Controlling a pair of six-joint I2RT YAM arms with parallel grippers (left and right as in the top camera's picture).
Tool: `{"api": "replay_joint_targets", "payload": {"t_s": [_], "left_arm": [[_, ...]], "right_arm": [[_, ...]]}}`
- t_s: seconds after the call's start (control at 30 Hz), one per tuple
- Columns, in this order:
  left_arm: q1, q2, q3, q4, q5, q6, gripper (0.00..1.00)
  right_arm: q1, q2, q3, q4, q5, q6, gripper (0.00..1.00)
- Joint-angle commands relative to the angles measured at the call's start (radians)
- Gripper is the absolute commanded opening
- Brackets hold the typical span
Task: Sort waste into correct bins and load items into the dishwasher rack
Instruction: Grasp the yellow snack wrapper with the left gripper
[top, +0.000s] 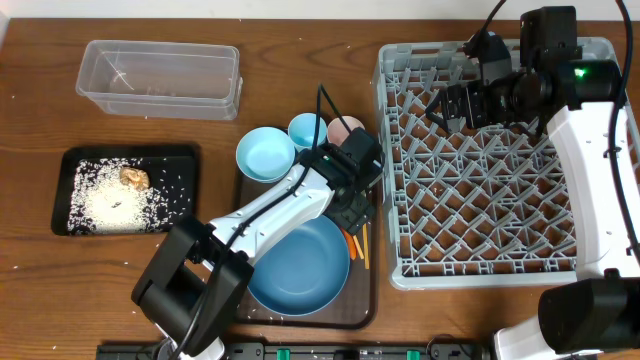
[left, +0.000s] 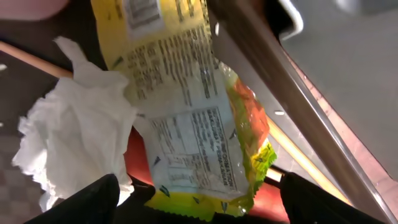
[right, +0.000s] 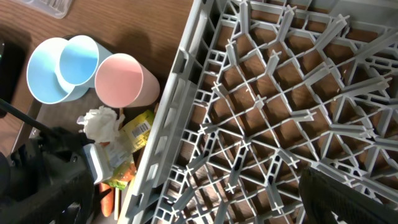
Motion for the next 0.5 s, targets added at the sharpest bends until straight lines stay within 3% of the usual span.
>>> {"api": "replay_joint_targets", "payload": {"t_s": [0.0, 0.13, 0.47], "left_arm": [[-0.002, -0.006, -0.002, 0.013, -0.047, 0.024, 0.84], [-0.002, -0.006, -0.002, 0.050, -0.101, 0.042, 0.92], [0.026, 0.056, -0.002, 0.143, -0.097, 0.100, 0.96]], "right_arm": [[0.006, -0.010, -0.005, 0.005, 0.003, -0.007, 0.99], [0.006, -0.010, -0.006, 0.005, 0.003, -0.007, 0.99], [0.006, -0.010, -0.010, 0.006, 0.003, -0.007, 0.99]]}}
